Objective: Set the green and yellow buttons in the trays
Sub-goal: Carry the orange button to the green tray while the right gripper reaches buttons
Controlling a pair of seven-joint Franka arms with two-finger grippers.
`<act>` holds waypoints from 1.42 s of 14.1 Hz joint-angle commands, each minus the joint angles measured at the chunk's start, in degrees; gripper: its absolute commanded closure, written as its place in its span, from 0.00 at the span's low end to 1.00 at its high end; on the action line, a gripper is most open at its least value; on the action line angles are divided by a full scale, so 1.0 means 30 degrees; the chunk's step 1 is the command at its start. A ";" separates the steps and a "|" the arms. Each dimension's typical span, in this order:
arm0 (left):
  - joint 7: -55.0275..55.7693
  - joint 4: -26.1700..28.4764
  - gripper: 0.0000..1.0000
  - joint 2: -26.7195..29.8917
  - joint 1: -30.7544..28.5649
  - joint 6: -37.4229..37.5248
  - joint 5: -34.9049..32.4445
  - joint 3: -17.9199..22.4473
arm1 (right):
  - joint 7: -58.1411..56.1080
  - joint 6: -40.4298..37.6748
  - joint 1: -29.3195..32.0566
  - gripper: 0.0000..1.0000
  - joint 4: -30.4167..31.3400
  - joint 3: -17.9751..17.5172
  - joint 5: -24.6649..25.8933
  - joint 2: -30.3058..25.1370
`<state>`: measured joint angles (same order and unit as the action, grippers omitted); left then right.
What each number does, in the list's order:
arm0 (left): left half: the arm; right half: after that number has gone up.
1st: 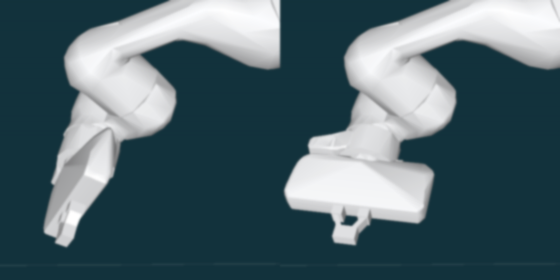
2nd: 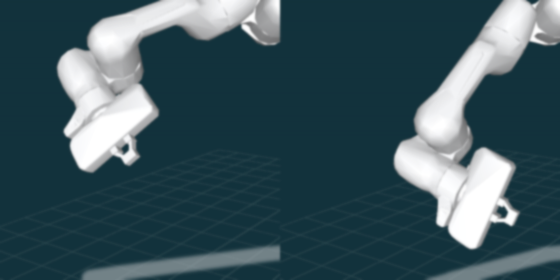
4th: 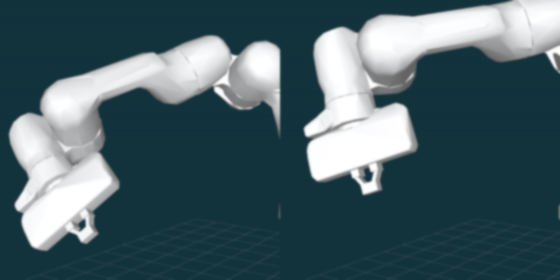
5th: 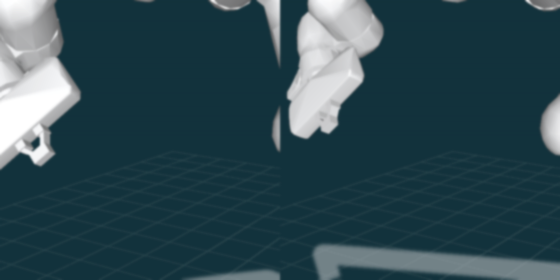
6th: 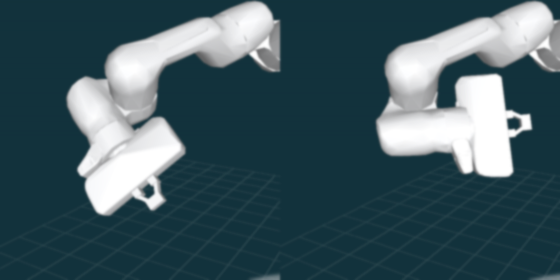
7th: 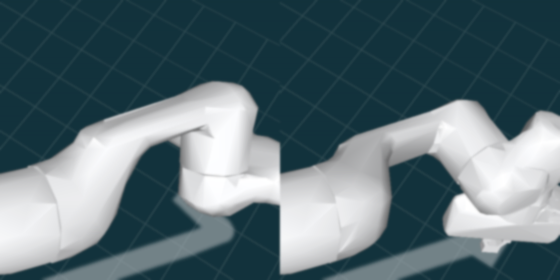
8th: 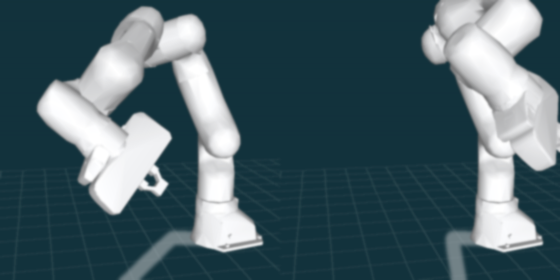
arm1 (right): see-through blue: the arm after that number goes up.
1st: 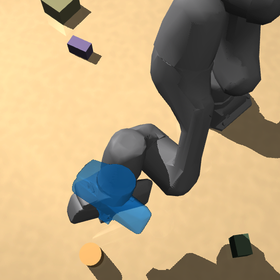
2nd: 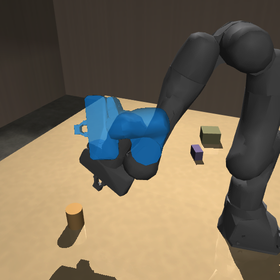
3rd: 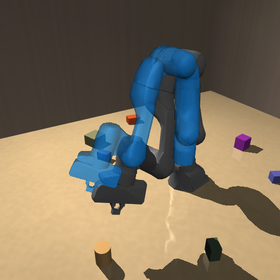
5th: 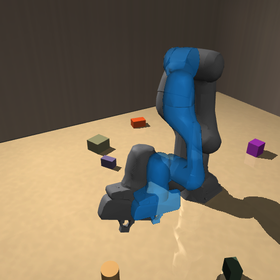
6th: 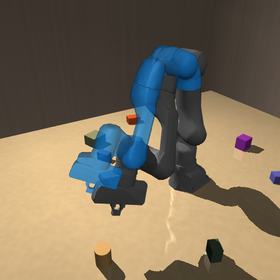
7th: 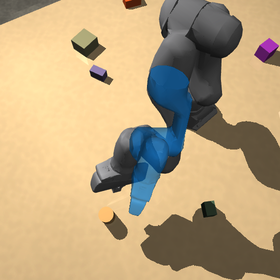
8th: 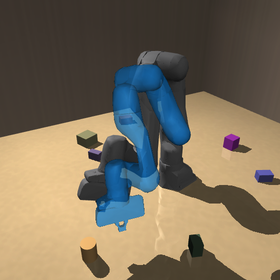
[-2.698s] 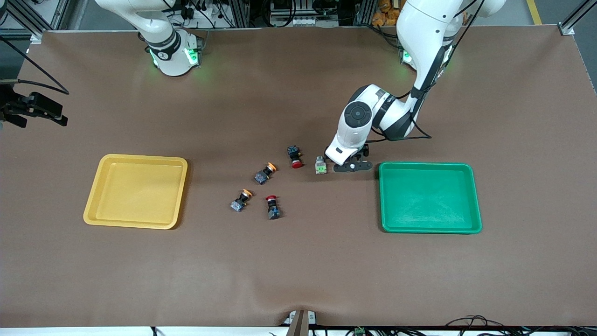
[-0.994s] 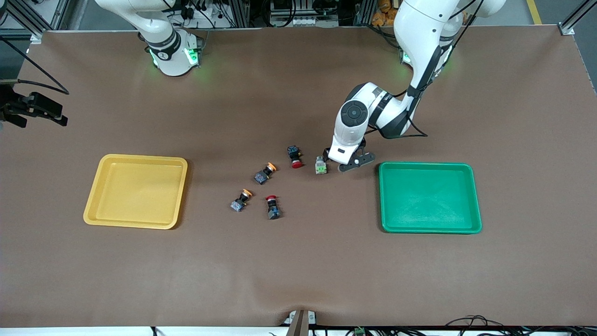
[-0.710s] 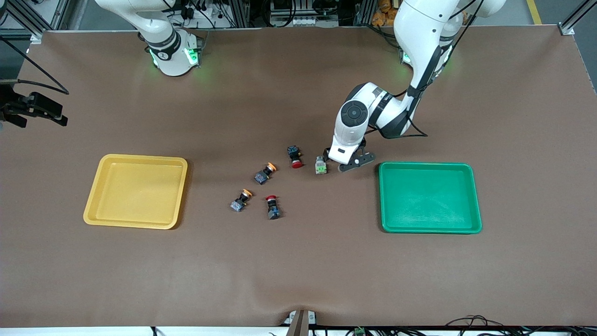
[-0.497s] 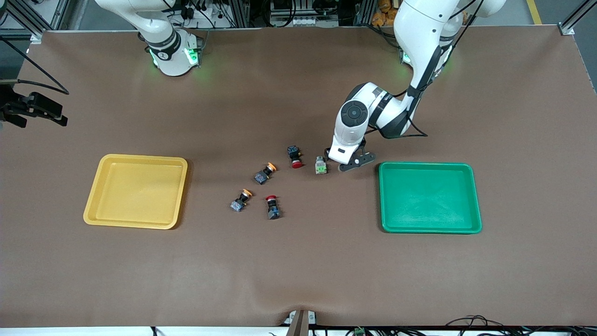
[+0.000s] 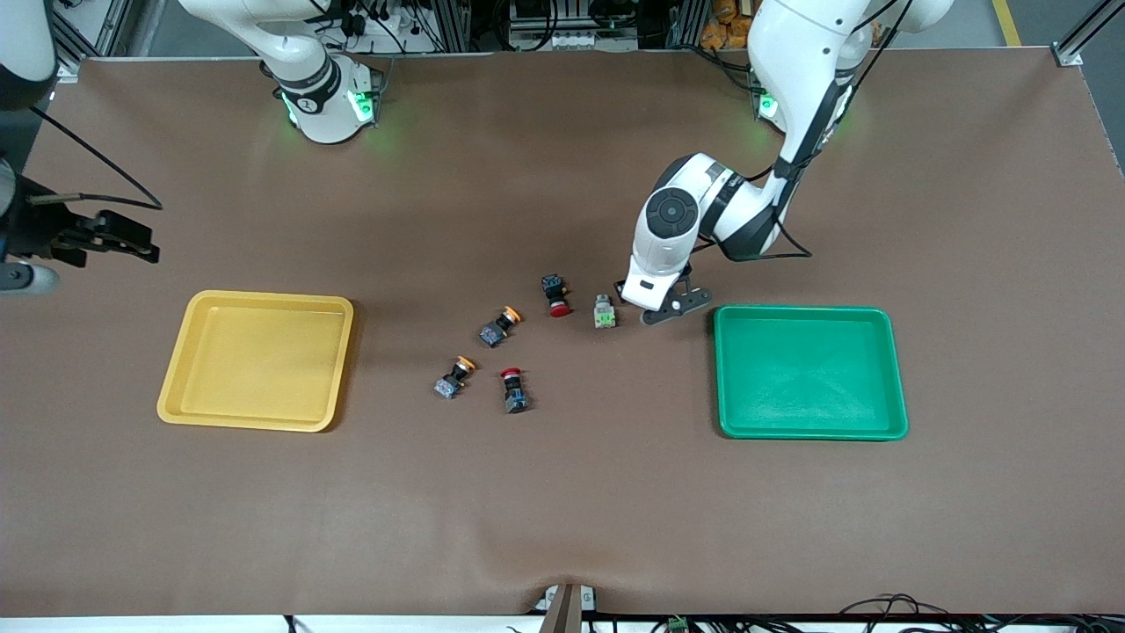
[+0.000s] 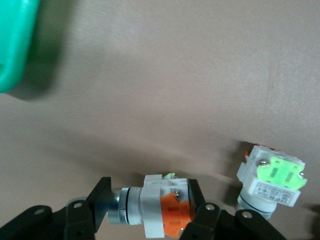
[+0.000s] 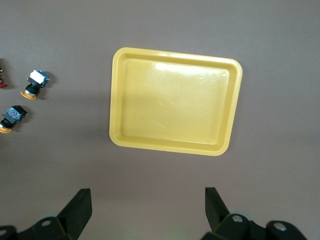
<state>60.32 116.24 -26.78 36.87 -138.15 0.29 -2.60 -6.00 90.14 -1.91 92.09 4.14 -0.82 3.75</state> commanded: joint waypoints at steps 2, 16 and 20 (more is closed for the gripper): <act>-0.1295 0.0072 0.90 0.1715 -0.0978 0.1928 0.0109 -0.0010 | 0.0036 0.1649 -0.1382 0.00 -0.0869 -0.0002 -0.0196 0.2490; -0.8329 -0.1098 0.90 0.0375 -0.6604 0.1755 -0.0096 0.0077 | 0.1896 0.8595 -0.4309 0.00 -0.1664 -0.0003 -0.0577 0.9940; -1.0585 -0.1306 0.88 -0.0710 -0.8334 0.0849 -0.0096 0.0048 | 1.1737 0.9121 -0.5861 0.00 -0.1664 -0.0061 -0.0986 1.0672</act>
<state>30.66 113.67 -26.94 13.68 -134.31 0.25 -1.94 18.81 117.21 -16.49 88.60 3.54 -3.05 33.82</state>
